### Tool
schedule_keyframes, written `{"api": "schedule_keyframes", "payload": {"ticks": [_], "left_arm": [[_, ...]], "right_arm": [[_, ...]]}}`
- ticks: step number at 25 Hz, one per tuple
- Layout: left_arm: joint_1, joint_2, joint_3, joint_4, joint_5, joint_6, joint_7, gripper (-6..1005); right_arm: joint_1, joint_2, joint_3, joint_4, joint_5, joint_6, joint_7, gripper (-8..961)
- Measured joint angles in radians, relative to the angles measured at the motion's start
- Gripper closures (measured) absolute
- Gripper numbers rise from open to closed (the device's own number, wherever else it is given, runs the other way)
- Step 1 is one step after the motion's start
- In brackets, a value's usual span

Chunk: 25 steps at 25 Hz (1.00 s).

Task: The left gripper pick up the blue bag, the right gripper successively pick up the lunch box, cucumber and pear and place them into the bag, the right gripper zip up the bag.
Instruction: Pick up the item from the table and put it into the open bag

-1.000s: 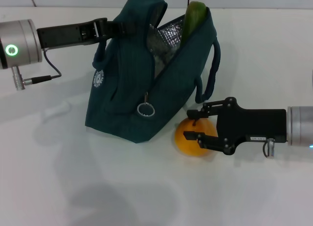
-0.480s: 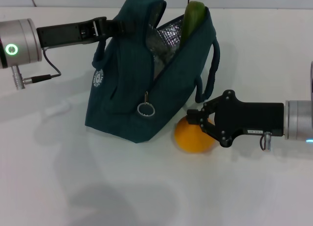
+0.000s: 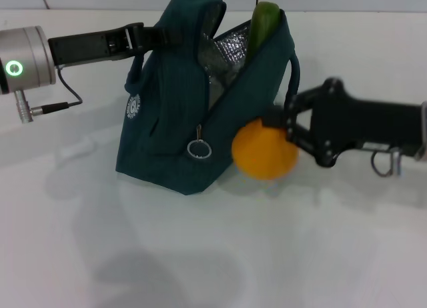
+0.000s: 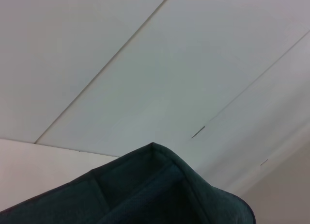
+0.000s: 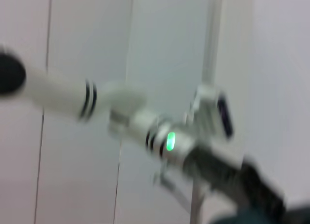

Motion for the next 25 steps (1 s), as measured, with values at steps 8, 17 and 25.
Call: {"api": "schedule_keyframes", "payload": {"ticks": [8, 17, 25], "left_arm": [[-0.004, 0.0, 0.0, 0.0, 0.0, 0.001, 0.0, 952], [-0.004, 0.0, 0.0, 0.0, 0.0, 0.001, 0.006, 952], [-0.003, -0.003, 0.0, 0.0, -0.006, 0.0, 0.009, 951]], "right_arm": [[0.029, 0.001, 0.054, -0.042, 0.129, -0.008, 0.026, 891], [0.125, 0.009, 0.035, -0.033, 0.175, 0.156, 0.03, 868], [0.166, 0.012, -0.019, -0.021, 0.182, 0.302, 0.012, 848]]}}
